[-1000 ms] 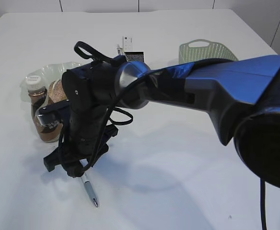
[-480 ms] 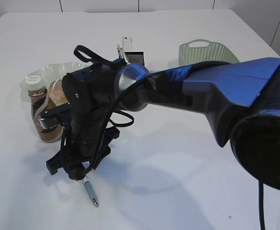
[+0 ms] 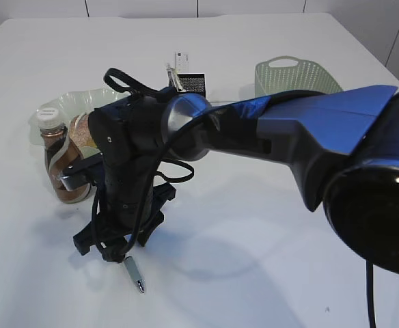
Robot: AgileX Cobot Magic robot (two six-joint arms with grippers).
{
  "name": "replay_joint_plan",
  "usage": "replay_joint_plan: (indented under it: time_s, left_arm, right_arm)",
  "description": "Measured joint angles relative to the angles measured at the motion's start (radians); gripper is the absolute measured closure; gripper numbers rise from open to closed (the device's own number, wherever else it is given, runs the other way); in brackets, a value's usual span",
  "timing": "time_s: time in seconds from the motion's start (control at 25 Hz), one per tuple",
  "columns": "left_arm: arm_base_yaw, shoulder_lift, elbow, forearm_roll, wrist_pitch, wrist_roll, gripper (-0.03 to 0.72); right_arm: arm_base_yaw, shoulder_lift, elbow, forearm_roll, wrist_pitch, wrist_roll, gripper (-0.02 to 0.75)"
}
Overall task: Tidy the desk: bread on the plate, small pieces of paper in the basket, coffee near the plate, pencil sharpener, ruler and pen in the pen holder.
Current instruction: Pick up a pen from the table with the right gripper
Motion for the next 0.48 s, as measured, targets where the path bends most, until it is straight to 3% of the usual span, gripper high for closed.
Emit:
replay_joint_plan:
  time_s: [0.2, 0.32, 0.48]
  left_arm:
    - [0.0, 0.0, 0.0, 0.004, 0.0, 0.0, 0.358]
    - [0.0, 0.0, 0.0, 0.011, 0.0, 0.0, 0.358]
    - [0.0, 0.0, 0.0, 0.031, -0.002, 0.0, 0.358]
  right_arm:
    - [0.0, 0.004, -0.006, -0.002, 0.015, 0.0, 0.353]
    - [0.0, 0.004, -0.01, -0.008, 0.017, 0.0, 0.422]
    - [0.0, 0.008, -0.012, -0.031, 0.017, 0.0, 0.569]
